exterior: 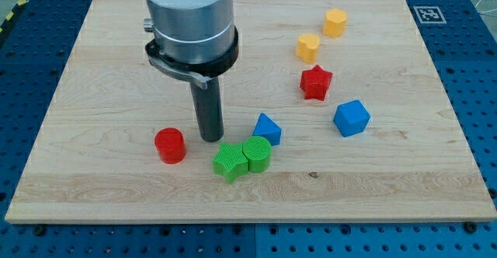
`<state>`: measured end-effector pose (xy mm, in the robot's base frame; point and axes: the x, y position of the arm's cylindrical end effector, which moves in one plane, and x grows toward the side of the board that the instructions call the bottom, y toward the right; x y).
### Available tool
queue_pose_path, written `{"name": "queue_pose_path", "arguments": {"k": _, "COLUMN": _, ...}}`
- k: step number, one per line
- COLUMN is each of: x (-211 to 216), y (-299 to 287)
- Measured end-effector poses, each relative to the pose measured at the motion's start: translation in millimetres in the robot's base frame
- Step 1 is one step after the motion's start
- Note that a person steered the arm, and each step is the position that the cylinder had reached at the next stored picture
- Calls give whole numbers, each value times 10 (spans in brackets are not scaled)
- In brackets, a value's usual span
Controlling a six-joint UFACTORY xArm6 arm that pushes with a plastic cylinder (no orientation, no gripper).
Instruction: Slide the green star along with the green circle right a bit
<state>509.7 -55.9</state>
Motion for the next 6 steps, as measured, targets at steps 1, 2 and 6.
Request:
{"name": "queue_pose_path", "arguments": {"k": 1, "x": 19, "y": -53}}
{"name": "queue_pose_path", "arguments": {"k": 2, "x": 212, "y": -117}}
{"name": "queue_pose_path", "arguments": {"k": 6, "x": 604, "y": 83}}
